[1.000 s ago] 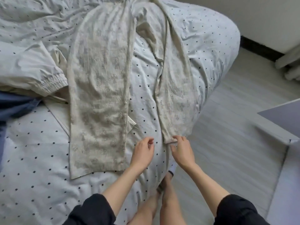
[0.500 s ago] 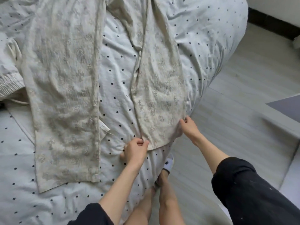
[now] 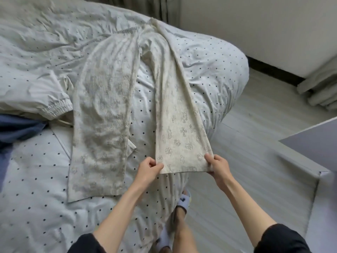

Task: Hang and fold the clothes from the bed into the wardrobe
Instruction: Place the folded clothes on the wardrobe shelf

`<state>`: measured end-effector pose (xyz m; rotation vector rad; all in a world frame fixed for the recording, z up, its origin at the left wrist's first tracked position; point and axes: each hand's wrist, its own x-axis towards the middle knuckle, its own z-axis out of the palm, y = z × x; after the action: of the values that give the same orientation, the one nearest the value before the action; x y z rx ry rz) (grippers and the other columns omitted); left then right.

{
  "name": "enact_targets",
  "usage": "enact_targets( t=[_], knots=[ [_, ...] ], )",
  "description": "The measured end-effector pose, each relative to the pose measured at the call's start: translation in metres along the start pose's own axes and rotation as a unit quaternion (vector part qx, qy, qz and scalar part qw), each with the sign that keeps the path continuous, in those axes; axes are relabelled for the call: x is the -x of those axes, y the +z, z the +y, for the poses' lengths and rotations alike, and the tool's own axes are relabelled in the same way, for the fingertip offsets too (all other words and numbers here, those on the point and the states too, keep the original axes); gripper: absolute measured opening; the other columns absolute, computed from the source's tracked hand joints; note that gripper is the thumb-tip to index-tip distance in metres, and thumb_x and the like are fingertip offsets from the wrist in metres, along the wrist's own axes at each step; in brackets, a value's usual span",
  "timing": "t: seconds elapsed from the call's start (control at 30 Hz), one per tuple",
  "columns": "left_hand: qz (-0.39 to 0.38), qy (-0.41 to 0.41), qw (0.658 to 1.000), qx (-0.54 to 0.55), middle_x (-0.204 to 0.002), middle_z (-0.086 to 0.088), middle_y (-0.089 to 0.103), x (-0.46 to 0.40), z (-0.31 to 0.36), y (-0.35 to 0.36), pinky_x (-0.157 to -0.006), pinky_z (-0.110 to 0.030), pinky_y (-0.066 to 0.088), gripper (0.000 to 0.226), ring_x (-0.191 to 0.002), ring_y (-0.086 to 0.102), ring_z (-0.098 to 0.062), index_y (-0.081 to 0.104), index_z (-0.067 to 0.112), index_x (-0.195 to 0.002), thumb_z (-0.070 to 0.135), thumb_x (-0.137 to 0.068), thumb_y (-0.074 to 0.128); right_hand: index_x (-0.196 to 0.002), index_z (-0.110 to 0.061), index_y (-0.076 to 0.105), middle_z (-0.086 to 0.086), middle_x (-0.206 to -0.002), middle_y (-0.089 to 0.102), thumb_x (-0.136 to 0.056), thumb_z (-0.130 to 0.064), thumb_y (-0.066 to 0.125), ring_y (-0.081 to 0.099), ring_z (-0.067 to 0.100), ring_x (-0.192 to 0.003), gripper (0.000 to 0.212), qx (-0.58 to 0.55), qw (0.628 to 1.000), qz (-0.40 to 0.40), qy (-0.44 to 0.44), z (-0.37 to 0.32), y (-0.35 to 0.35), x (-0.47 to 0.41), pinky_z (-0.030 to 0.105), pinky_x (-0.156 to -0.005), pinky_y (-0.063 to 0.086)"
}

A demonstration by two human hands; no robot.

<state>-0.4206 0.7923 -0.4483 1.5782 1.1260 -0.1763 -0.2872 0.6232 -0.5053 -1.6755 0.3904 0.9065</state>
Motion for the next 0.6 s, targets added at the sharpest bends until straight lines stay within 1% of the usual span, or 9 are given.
enact_targets(
  t=[0.07, 0.13, 0.2, 0.27, 0.33, 0.4, 0.5, 0.6],
  knots=[
    [0.009, 0.05, 0.998, 0.021, -0.061, 0.001, 0.04, 0.016, 0.015, -0.016, -0.05, -0.013, 0.03, 0.029, -0.055, 0.033, -0.01, 0.04, 0.014, -0.065, 0.007, -0.088, 0.057, -0.081, -0.008, 0.054, 0.009, -0.081, 0.052, -0.091, -0.017, 0.059, 0.048, 0.021, -0.075, 0.014, -0.014, 0.999, 0.0, -0.036, -0.017, 0.0, 0.023, 0.036, -0.075, 0.045],
    [0.016, 0.101, 0.993, 0.062, -0.06, 0.002, 0.039, 0.041, 0.027, -0.034, -0.055, -0.019, 0.029, 0.031, -0.055, 0.032, -0.009, 0.039, 0.015, -0.064, 0.008, -0.088, 0.057, -0.079, -0.007, 0.055, 0.007, -0.077, 0.054, -0.091, -0.015, 0.059, 0.051, 0.017, -0.07, 0.015, -0.034, 0.997, -0.008, -0.074, -0.032, 0.0, 0.053, 0.033, -0.073, 0.047],
    [0.033, 0.15, 0.983, 0.101, -0.058, 0.005, 0.036, 0.063, 0.034, -0.048, -0.053, -0.018, 0.028, 0.031, -0.053, 0.03, -0.007, 0.038, 0.015, -0.065, 0.007, -0.088, 0.058, -0.077, -0.008, 0.055, 0.005, -0.073, 0.054, -0.091, -0.015, 0.059, 0.051, 0.014, -0.066, 0.016, -0.067, 0.992, -0.016, -0.102, -0.037, 0.002, 0.079, 0.032, -0.072, 0.046],
    [0.037, 0.172, 0.977, 0.118, -0.058, 0.005, 0.035, 0.08, 0.031, -0.056, -0.05, -0.016, 0.027, 0.031, -0.053, 0.029, -0.007, 0.038, 0.014, -0.066, 0.006, -0.088, 0.058, -0.076, -0.009, 0.055, 0.005, -0.073, 0.052, -0.091, -0.015, 0.059, 0.05, 0.015, -0.067, 0.017, -0.076, 0.991, -0.017, -0.109, -0.029, 0.006, 0.1, 0.034, -0.072, 0.045],
    [0.04, 0.154, 0.982, 0.103, -0.061, 0.003, 0.037, 0.087, 0.015, -0.059, -0.052, -0.017, 0.029, 0.027, -0.056, 0.031, -0.009, 0.041, 0.013, -0.068, 0.007, -0.089, 0.058, -0.076, -0.009, 0.055, 0.007, -0.076, 0.052, -0.091, -0.015, 0.058, 0.051, 0.018, -0.071, 0.017, -0.053, 0.994, -0.006, -0.096, -0.01, 0.01, 0.111, 0.035, -0.073, 0.047],
    [0.045, 0.101, 0.992, 0.067, -0.065, 0.001, 0.041, 0.082, -0.009, -0.056, -0.053, -0.018, 0.031, 0.023, -0.058, 0.035, -0.01, 0.044, 0.012, -0.071, 0.01, -0.089, 0.058, -0.078, -0.007, 0.054, 0.009, -0.078, 0.052, -0.092, -0.014, 0.057, 0.051, 0.019, -0.073, 0.015, -0.016, 0.997, 0.005, -0.076, 0.01, 0.015, 0.11, 0.031, -0.069, 0.049],
    [0.049, 0.015, 0.997, 0.05, -0.071, 0.0, 0.048, 0.069, -0.049, -0.052, -0.056, -0.02, 0.034, 0.016, -0.062, 0.04, -0.01, 0.049, 0.01, -0.078, 0.013, -0.09, 0.058, -0.081, -0.006, 0.051, 0.011, -0.079, 0.048, -0.09, -0.009, 0.056, 0.046, 0.019, -0.067, 0.011, 0.034, 0.998, 0.017, -0.049, 0.039, 0.026, 0.103, 0.028, -0.06, 0.044],
    [0.059, -0.018, 0.997, 0.041, -0.075, 0.0, 0.052, 0.058, -0.082, -0.046, -0.059, -0.021, 0.035, 0.012, -0.069, 0.046, -0.013, 0.052, 0.009, -0.084, 0.016, -0.091, 0.058, -0.08, -0.007, 0.048, 0.01, -0.077, 0.048, -0.088, -0.007, 0.056, 0.044, 0.018, -0.062, 0.011, 0.062, 0.998, 0.02, -0.025, 0.069, 0.036, 0.096, 0.029, -0.057, 0.04]
  ],
)
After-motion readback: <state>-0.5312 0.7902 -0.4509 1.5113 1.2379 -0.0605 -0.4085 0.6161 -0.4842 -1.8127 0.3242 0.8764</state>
